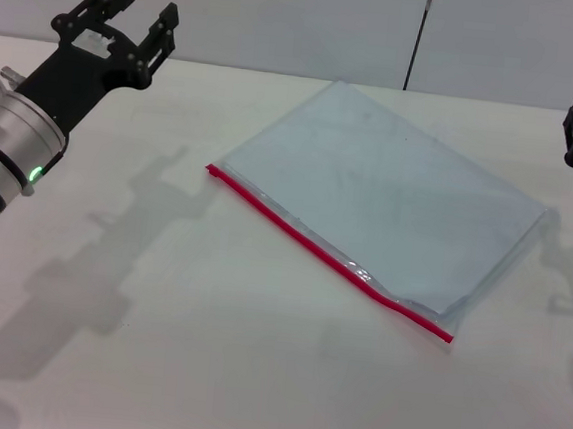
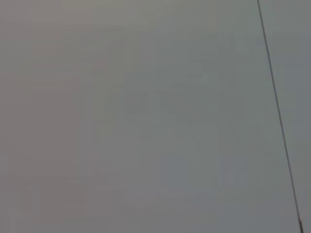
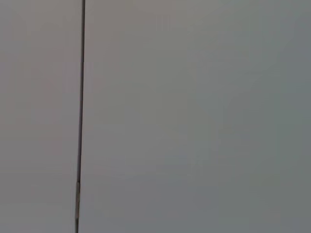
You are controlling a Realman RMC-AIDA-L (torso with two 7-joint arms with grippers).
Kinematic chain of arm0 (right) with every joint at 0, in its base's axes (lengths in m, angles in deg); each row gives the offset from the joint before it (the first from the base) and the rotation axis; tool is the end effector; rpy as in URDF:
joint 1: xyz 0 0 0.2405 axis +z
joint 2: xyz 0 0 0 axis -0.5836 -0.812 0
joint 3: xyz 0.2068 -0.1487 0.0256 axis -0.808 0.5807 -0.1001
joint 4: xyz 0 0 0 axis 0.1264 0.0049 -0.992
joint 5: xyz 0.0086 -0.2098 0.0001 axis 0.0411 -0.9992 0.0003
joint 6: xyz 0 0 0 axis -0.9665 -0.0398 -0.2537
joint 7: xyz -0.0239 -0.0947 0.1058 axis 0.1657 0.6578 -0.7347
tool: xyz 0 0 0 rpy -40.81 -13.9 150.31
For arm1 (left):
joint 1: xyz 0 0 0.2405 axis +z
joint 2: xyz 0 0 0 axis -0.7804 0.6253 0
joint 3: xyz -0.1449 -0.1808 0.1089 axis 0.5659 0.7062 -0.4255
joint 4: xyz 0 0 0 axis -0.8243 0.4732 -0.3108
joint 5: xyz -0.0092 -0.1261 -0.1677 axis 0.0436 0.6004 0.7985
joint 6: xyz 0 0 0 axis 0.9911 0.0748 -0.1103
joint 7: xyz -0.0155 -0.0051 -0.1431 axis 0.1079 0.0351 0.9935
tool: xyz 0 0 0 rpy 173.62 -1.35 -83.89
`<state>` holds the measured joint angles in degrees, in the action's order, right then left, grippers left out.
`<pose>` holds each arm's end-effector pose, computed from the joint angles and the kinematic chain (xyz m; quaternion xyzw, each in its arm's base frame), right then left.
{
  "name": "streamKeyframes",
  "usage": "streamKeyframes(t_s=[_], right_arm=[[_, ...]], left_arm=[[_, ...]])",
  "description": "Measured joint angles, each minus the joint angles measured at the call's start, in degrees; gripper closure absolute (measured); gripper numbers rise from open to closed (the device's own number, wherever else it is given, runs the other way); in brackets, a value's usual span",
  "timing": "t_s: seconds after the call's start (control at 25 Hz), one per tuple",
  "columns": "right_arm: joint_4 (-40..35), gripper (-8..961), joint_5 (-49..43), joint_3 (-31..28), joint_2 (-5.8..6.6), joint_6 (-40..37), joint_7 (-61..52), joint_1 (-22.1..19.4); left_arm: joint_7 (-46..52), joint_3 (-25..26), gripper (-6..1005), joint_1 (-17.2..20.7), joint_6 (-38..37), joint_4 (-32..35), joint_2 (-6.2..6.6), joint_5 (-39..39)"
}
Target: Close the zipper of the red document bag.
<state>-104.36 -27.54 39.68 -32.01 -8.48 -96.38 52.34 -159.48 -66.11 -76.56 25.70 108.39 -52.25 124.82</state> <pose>0.2519 0.3602 -0.0235 -0.6802 0.2554 0.2384 0.6444 -0.2667 0.3796 0.0184 -0.7530 -0.1255 -0.3583 0.5375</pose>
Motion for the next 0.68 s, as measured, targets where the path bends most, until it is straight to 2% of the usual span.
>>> streamKeyframes(t_s=[0.4,0.52,0.68], right_arm=[[1.14,442,0.13,-0.32,-0.07,0.28,-1.30,0.47],[3.30,442,0.16,0.08,-0.04,2.48,-3.44,1.26],[6.11,442,0.18,1.78,-0.21,7.37,-6.27,1.70]], left_arm=[[-0.43,0.00,449,-0.11,0.10,-0.14,0.01,-0.12],[-0.45,0.33,454,-0.12,0.12,-0.16,0.02,-0.15],[-0.55,4.22,460,1.00,1.48,-0.19,-0.24,-0.18]])
